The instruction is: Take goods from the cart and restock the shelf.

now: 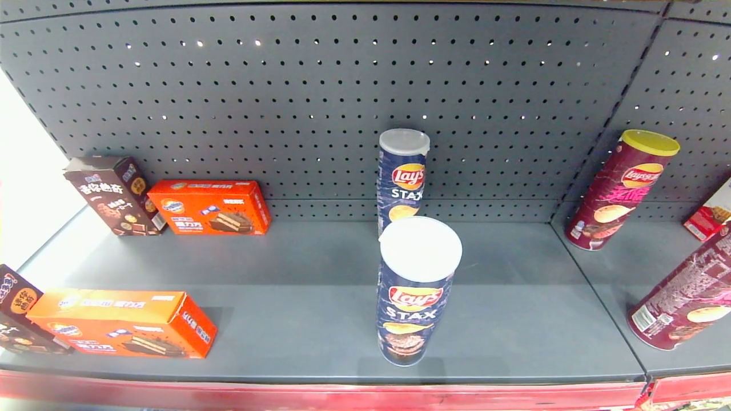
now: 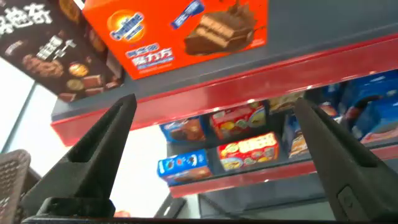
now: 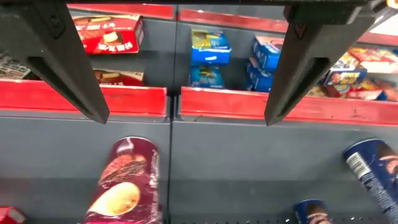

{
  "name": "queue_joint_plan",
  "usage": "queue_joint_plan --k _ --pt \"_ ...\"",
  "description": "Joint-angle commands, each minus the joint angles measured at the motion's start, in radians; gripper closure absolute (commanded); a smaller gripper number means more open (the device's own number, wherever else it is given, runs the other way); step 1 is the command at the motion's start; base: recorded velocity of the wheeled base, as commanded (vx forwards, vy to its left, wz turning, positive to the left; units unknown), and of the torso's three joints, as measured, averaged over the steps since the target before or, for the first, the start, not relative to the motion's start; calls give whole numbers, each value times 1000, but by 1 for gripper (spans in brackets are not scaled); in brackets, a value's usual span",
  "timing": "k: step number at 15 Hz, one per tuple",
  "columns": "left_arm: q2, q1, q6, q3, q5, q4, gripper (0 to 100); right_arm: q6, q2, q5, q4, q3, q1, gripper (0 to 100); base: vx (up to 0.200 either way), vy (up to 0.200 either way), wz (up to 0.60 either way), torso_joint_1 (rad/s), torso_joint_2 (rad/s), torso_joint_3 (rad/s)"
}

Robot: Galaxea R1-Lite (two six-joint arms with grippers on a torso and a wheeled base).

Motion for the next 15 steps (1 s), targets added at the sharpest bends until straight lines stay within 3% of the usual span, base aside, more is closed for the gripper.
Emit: queue_joint_plan --k 1,3,4,5,6,7,8,9,10,11,12,14,15 --pt "-38 0 -3 3 -12 -4 0 -1 -17 0 -1 2 0 0 0 0 0 0 0 0" --pt "-38 0 -4 9 -5 -23 0 -4 -17 2 -1 4 -2 0 0 0 0 0 0 0" --pt "-38 0 -7 9 -29 -23 0 -4 -17 2 -1 4 0 0 0 0 0 0 0 0" --pt "-38 0 -37 9 -143 -21 0 -4 -17 3 -1 4 -2 0 0 0 0 0 0 0" --pt "-37 0 -87 9 -276 -21 0 -4 -17 3 -1 4 0 0 0 0 0 0 0 0" --pt "-37 0 -129 6 -315 -15 0 -4 -17 3 -1 4 0 0 0 0 0 0 0 0" --pt "-37 2 -158 1 -250 8 0 -4 -17 2 -1 4 0 0 0 0 0 0 0 0" --pt "-37 3 -149 9 -115 23 0 -2 -17 -1 -1 4 0 0 0 0 0 0 0 0" --pt "-37 3 -149 9 -115 23 0 -2 -17 -1 -1 4 0 0 0 0 0 0 0 0" --pt "-38 5 -165 9 14 38 0 -4 -17 -14 -1 4 0 0 0 0 0 0 0 0" --pt "-38 3 -136 9 -12 37 0 -4 -17 -10 -1 4 0 0 0 0 0 0 0 0" --pt "-38 3 -167 9 -5 42 0 -2 -17 10 -1 4 0 0 0 0 0 0 0 0" --pt "-34 31 -179 9 5 43 0 1 -11 92 16 -3 0 0 0 0 0 0 0 0"
